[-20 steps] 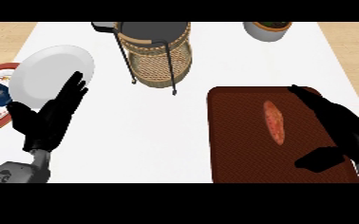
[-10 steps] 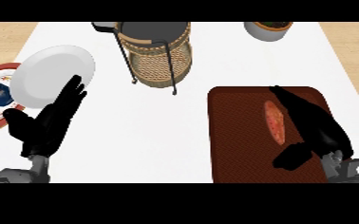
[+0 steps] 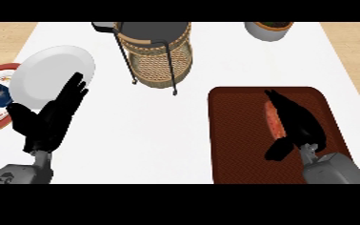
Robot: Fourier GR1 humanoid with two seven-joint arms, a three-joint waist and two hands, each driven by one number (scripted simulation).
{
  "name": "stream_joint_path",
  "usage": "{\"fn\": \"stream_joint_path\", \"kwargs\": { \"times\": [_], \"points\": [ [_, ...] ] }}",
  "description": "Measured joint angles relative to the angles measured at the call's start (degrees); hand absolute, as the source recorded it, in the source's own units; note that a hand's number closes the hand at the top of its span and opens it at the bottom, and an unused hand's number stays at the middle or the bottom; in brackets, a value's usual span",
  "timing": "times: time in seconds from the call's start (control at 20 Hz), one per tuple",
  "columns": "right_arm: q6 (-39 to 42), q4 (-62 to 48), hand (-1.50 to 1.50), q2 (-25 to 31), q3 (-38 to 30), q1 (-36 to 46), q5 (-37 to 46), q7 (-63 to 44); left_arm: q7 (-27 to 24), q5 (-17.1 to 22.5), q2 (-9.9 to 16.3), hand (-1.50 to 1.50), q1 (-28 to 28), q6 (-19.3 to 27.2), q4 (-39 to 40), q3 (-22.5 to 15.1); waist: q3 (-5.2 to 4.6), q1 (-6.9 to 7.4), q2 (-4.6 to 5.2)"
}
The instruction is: Pick the sweet potato from the tray and place it in the tiered basket
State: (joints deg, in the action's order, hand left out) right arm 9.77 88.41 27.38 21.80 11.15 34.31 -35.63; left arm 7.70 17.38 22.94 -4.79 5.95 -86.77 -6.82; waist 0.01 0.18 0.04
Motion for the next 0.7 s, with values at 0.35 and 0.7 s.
{"fn": "stream_joint_path", "kwargs": {
  "times": [0.35,0.7],
  "points": [
    [-4.62,-7.38,-1.5,-3.3,-2.48,-0.37,7.68,5.56,1.75,-2.8,-2.15,0.0,1.53,-0.93,-2.57,1.39,0.0,0.01,-0.04],
    [-5.2,-13.9,1.5,-4.48,-6.24,0.85,11.79,11.26,2.88,-4.24,-3.93,0.0,1.45,-3.03,-2.74,3.82,-0.01,-0.03,-0.04]
  ]
}}
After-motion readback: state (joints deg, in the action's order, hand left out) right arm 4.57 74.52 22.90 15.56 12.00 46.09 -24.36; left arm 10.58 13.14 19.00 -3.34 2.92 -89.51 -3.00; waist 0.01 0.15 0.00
